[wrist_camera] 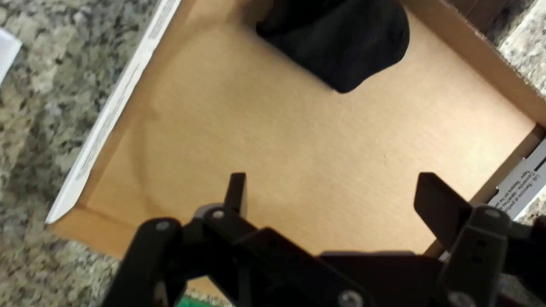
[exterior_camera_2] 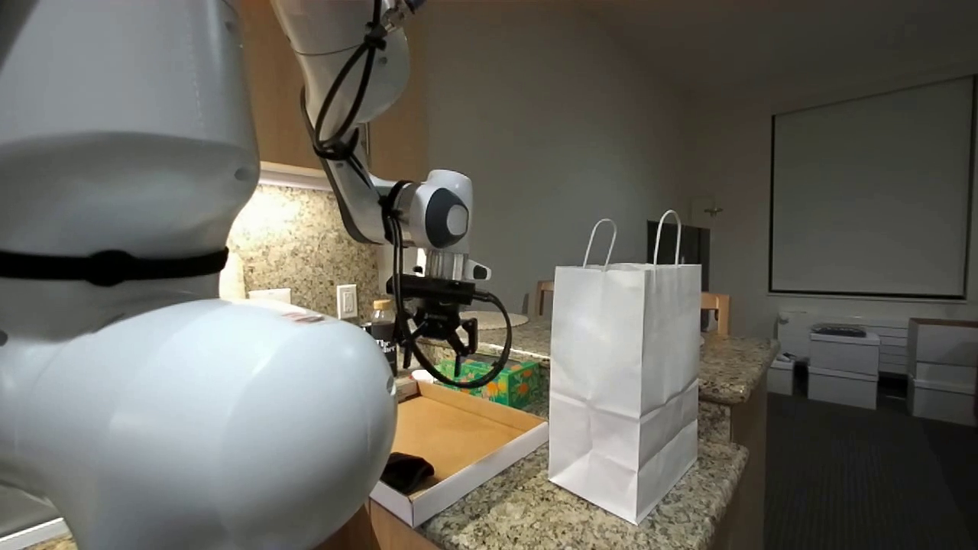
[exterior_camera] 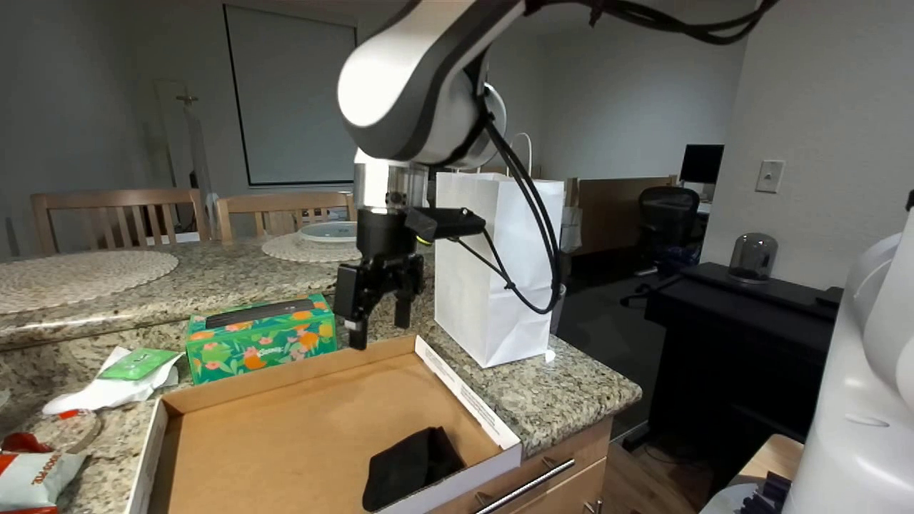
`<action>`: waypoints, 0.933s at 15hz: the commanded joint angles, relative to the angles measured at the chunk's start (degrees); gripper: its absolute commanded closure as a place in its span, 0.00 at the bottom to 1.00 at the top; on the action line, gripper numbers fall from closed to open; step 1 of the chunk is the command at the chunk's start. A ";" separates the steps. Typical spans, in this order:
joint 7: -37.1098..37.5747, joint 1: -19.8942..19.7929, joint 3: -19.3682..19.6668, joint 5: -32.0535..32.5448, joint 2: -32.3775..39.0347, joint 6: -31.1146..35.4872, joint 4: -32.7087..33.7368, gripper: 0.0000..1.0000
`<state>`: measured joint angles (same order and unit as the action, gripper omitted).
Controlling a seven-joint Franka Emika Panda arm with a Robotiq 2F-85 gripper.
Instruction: Pick up all the socks and put them in the bag.
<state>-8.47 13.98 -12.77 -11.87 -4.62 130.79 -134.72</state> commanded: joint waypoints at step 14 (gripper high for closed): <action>4.06 -1.48 0.93 -16.64 8.04 3.71 -8.94 0.00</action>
<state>-4.60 12.85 -11.10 -26.17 2.30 134.06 -142.78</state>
